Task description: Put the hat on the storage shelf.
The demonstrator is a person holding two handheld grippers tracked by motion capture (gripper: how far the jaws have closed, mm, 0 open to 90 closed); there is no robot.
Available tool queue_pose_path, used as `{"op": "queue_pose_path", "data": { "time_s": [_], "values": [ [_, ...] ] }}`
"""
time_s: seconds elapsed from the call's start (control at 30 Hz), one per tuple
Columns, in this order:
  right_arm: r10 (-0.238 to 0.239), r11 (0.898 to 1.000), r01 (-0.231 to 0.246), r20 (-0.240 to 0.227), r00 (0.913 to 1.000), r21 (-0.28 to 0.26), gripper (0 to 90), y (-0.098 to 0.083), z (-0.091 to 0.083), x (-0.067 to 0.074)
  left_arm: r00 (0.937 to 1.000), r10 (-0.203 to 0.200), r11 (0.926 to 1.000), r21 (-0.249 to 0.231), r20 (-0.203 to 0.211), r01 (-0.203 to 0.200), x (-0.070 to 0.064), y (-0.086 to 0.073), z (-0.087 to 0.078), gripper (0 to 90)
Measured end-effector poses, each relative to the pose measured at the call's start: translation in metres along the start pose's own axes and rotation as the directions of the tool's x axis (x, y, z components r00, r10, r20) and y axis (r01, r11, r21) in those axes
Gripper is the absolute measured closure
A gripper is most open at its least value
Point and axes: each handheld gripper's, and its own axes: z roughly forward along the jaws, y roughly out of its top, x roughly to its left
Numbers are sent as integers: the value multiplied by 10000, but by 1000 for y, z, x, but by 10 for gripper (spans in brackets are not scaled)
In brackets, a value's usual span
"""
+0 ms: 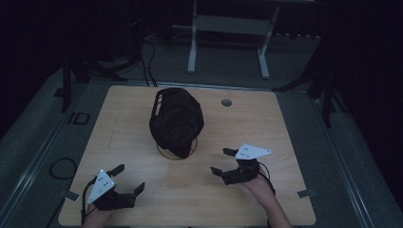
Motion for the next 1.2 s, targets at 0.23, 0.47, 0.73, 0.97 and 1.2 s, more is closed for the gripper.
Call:
{"op": "queue_pose_path", "data": {
  "time_s": [0.23, 0.47, 0.73, 0.97, 1.2],
  "values": [
    [48, 9997, -48, 12, 10000, 233, 138, -23, -4, 1, 10000, -3, 10000, 14, -11, 3, 0, 0, 0, 25],
    [231, 9985, -240, 179, 9996, 483, 138, -43, -14, -2, 10000, -27, 10000, 38, 38, 26, 0, 0, 1, 25],
    [462, 9964, -484, 322, 9984, 701, 138, -60, -27, -5, 9999, -94, 9999, 55, 60, 94, 0, 0, 1, 25],
    [563, 9949, -633, 882, 9945, 784, 138, -77, -44, -8, 9999, -109, 9999, 65, 87, 108, 0, -1, 2, 25],
    [477, 9951, -585, 1327, 9900, 791, 138, -84, -54, -13, 9999, -122, 9999, 54, 122, 122, 1, -1, 2, 25]
  ]
}}
